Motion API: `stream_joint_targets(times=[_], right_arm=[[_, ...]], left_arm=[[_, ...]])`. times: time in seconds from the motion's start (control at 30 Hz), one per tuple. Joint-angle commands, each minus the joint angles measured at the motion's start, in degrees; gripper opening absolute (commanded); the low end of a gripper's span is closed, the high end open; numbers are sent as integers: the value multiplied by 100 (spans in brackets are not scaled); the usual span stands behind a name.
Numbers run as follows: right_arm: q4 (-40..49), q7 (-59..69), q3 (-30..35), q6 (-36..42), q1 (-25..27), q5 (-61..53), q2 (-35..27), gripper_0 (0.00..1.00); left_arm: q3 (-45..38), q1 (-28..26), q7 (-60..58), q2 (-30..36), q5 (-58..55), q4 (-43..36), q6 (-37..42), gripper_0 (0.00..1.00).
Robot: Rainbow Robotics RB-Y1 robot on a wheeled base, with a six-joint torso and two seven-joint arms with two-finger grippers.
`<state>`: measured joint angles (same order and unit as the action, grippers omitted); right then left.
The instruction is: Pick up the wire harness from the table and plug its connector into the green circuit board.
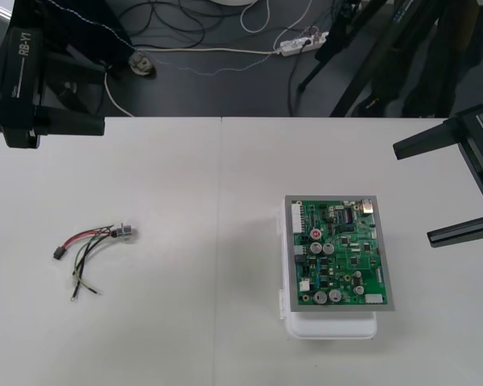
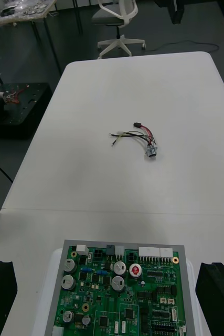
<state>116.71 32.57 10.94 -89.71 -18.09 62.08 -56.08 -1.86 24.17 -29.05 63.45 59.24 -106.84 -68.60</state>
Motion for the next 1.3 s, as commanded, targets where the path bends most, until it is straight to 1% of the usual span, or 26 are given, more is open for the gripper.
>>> stream_joint_targets(times=[0.03, 1.13, 1.17, 1.23, 1.3], right_arm=[[36, -155, 224, 50, 42, -91, -219, 100], [36, -155, 224, 50, 42, -91, -219, 100], [-26, -155, 22, 32, 262, -91, 36, 100], [-52, -155, 5, 32, 332, -135, 115, 100], [-210, -155, 31, 23, 385, -416, 291, 100]], left_arm=[[28, -378, 277, 45, 35, 49, -232, 70], [72, -422, 294, -16, 70, 93, -188, 70], [72, -387, 312, -8, 70, 102, -188, 69], [72, -369, 338, -8, 70, 128, -188, 70], [63, -369, 365, 19, 70, 128, -188, 70]])
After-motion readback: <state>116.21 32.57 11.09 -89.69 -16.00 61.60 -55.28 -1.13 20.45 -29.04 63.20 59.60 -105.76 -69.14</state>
